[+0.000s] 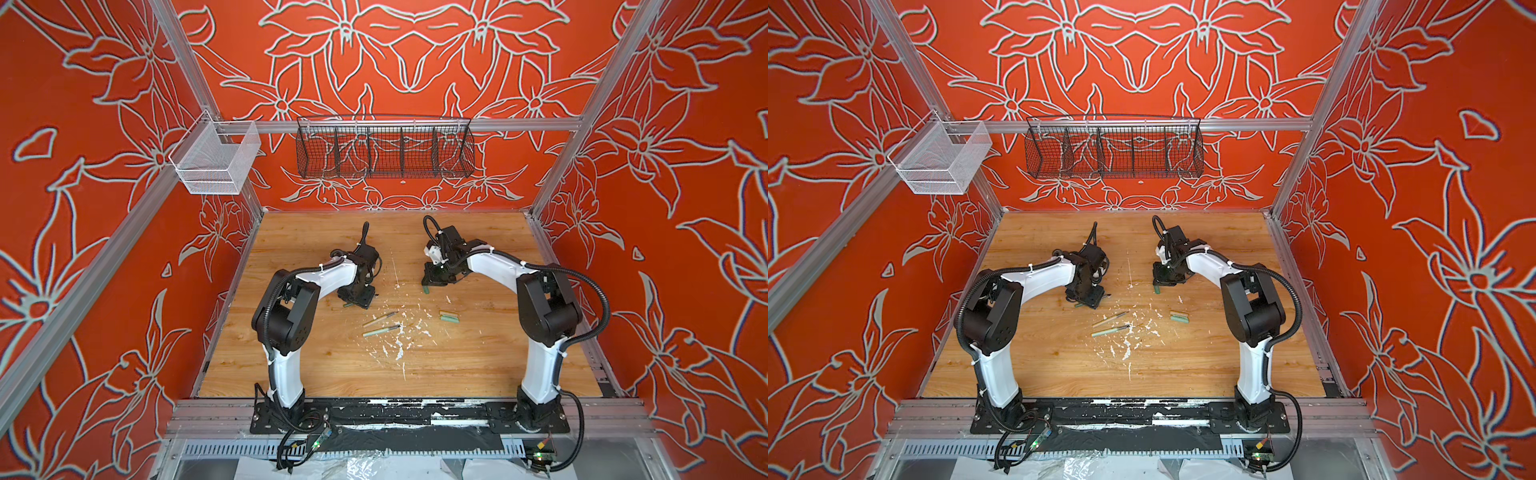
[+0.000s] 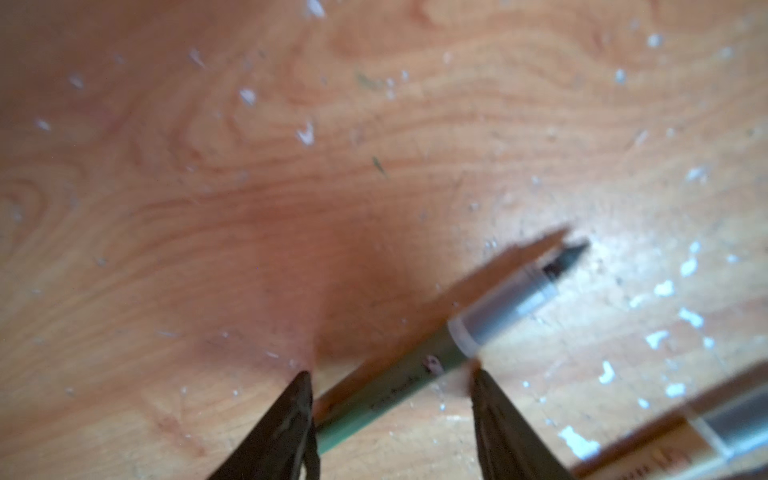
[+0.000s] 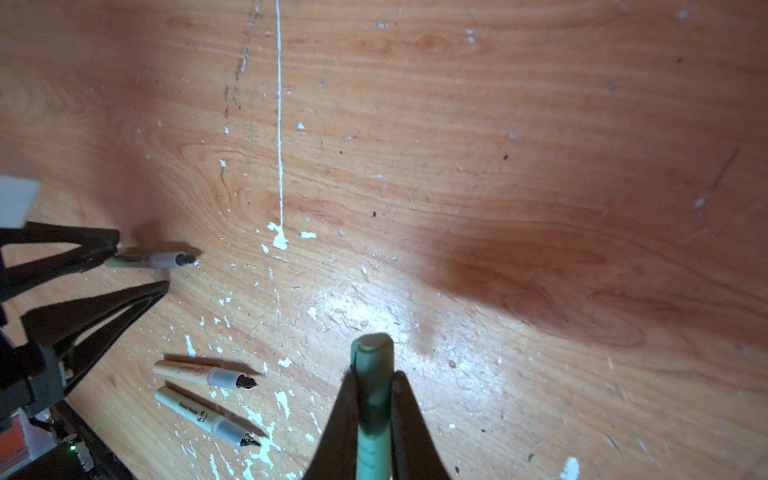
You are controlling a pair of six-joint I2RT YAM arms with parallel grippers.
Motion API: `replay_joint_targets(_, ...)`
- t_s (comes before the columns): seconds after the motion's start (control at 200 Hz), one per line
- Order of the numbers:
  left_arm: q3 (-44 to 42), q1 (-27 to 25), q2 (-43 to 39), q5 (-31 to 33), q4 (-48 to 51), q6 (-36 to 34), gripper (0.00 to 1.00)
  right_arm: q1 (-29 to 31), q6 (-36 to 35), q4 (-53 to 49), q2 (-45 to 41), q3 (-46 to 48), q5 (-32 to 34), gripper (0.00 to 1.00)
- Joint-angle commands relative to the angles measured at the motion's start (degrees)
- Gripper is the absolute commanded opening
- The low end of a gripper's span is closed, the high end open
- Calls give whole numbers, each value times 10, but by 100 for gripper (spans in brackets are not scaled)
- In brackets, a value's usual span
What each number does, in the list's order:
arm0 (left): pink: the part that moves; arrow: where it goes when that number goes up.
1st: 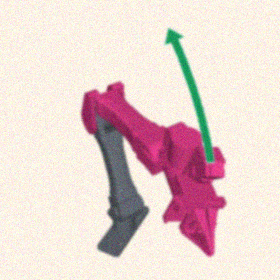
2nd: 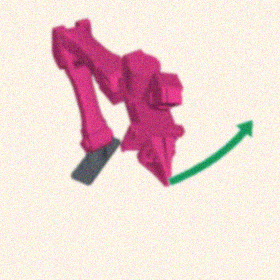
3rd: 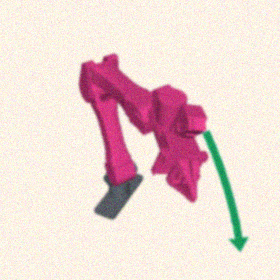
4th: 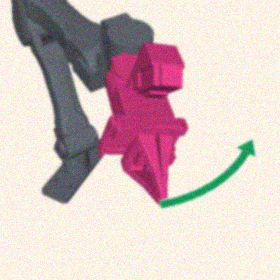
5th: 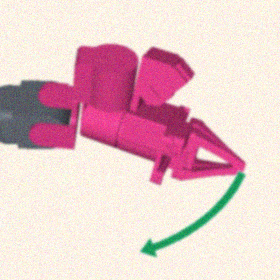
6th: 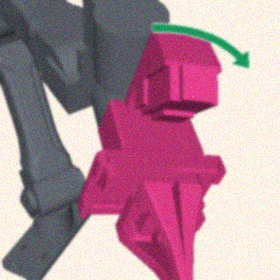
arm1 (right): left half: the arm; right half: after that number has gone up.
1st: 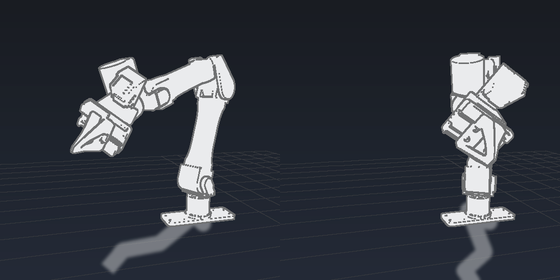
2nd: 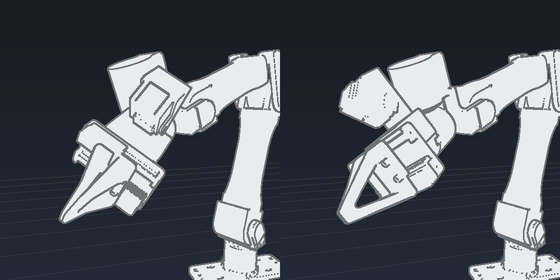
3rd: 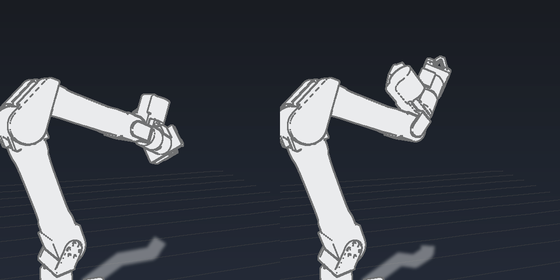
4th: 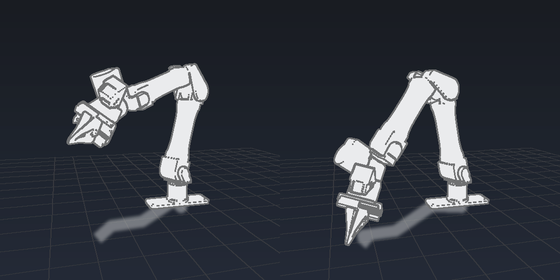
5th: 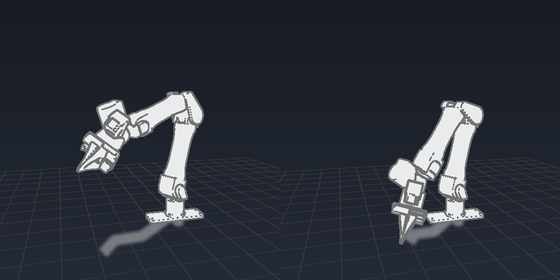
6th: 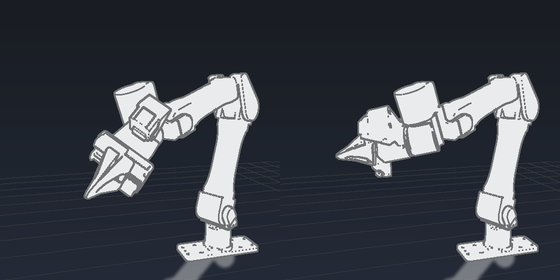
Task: Insert the pens into the pen caps
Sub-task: 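Lower the left gripper onto the green pen and grasp its body, then lift the green pen with the left gripper toward the held cap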
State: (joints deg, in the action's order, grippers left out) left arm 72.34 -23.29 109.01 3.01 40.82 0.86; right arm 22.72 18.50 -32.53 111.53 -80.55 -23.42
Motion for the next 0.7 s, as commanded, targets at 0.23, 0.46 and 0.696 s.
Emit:
replay_joint_targets(0.23, -43, -1, -19, -87, 30, 43, 50, -4, 7, -1, -13, -10, -23, 11)
replay_joint_targets(0.46, -51, -1, -35, -36, 30, 72, 51, -3, 9, 1, -15, -13, -31, 11)
replay_joint_targets(0.696, -34, -1, -5, -18, 42, 88, 41, -3, 12, 5, -25, -6, -27, 11)
